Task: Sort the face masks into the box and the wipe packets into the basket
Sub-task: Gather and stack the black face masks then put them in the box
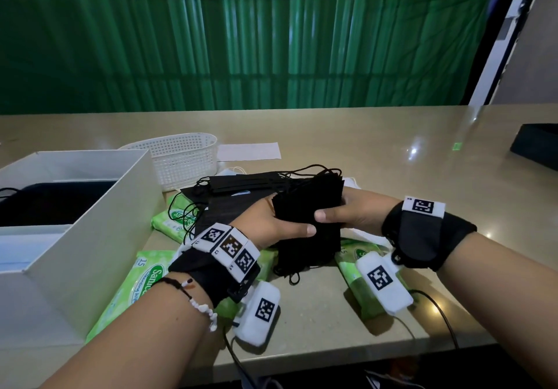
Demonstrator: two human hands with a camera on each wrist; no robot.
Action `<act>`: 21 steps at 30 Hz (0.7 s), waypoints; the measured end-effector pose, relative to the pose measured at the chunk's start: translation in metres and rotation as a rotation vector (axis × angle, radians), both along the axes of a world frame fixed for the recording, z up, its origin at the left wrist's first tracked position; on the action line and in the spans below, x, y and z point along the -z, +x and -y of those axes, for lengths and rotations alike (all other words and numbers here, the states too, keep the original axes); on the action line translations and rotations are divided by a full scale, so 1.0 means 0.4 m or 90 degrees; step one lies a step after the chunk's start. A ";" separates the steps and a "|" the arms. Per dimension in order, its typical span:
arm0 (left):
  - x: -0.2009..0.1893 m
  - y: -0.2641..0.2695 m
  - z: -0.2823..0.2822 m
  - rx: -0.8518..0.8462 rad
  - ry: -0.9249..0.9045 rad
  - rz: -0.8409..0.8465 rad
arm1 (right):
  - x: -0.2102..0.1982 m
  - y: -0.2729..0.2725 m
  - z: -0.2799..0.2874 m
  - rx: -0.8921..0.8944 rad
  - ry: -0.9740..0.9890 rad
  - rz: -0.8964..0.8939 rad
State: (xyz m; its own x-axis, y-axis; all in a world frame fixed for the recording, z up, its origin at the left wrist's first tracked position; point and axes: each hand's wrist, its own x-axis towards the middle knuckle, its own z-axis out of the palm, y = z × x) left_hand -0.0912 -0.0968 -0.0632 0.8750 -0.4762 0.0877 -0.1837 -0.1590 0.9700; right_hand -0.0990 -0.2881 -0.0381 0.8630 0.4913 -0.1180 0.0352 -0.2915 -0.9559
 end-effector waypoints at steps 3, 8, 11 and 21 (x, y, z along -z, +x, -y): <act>-0.004 0.001 0.002 0.014 0.060 0.016 | -0.001 -0.001 -0.005 -0.009 0.004 -0.018; -0.001 -0.009 0.004 -0.044 0.055 0.021 | -0.005 -0.011 -0.013 0.041 -0.034 0.020; -0.011 -0.011 -0.009 -0.068 0.053 0.027 | -0.017 -0.006 -0.003 0.107 -0.031 0.041; 0.014 -0.020 -0.024 -0.009 0.149 0.020 | 0.036 -0.013 0.001 0.136 -0.225 -0.006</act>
